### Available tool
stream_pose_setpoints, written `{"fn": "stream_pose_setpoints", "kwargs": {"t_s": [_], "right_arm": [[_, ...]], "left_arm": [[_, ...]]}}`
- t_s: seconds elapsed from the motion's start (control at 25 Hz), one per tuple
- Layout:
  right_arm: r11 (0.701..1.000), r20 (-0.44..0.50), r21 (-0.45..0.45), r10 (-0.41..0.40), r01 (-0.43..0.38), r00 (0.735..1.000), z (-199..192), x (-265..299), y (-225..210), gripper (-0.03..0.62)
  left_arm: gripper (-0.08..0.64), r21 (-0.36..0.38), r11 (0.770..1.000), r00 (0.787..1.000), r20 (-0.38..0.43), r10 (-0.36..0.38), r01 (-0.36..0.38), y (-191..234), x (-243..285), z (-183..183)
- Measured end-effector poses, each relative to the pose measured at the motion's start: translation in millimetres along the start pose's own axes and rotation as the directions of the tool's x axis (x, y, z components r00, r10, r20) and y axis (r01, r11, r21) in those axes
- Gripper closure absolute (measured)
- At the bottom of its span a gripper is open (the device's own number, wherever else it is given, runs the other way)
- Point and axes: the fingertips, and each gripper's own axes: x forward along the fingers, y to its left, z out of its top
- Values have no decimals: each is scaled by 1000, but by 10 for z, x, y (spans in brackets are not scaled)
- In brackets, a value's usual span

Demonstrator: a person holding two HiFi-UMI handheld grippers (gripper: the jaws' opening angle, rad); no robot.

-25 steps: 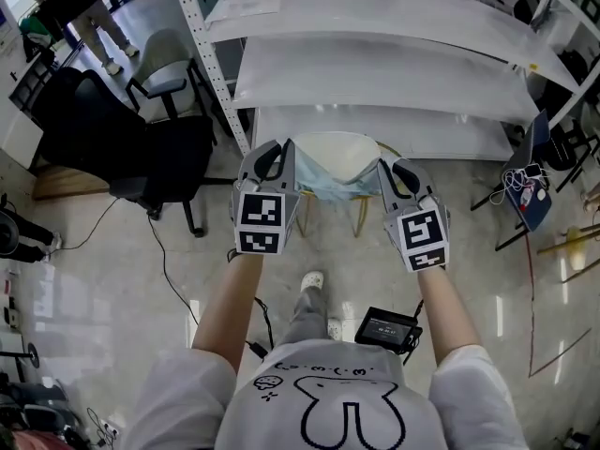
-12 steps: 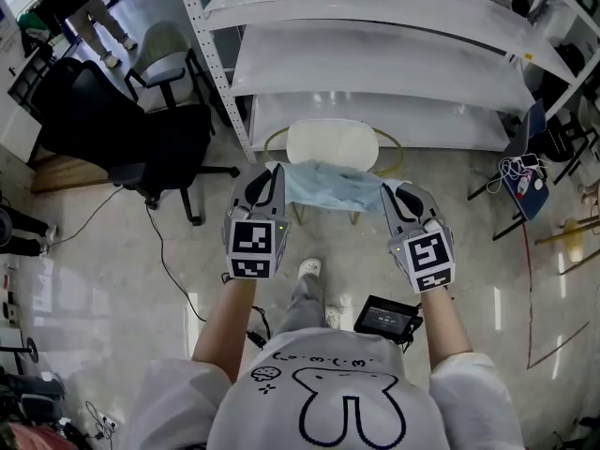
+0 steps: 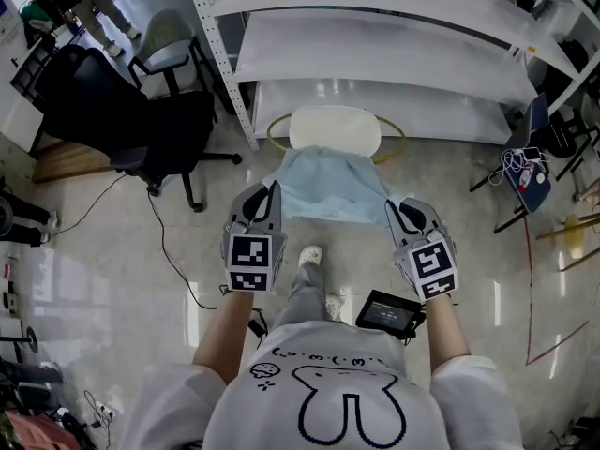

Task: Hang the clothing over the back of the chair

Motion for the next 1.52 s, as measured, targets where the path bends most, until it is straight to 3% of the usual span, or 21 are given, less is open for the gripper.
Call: {"fn": "stream_pose_setpoints", "kwargs": {"t_s": [0.28,0.64,0.92,1.28,1.52], "right_arm": [[995,-77,11,102,-102,992,-353,-49,266,560],[972,-186,27,236,-235,954,-789,184,548,560],[956,-266,61,292,-286,919,-1153,456,603,558],[951,-309,123,307,-283,900,-1486,906,490,560],[954,-338,135,298,-267,893,-1719,1256,404,557]], "left_arm": [[537,-19,1000,998,-61,11,-12,-143,-151,-332],[537,-34,999,979,-203,-29,22,-329,-41,-921],[537,-62,995,944,-316,-94,78,-423,212,-1281],[536,-116,990,900,-416,-126,85,-363,675,-1697],[536,-175,981,857,-491,-157,80,-295,1023,-1965]]}}
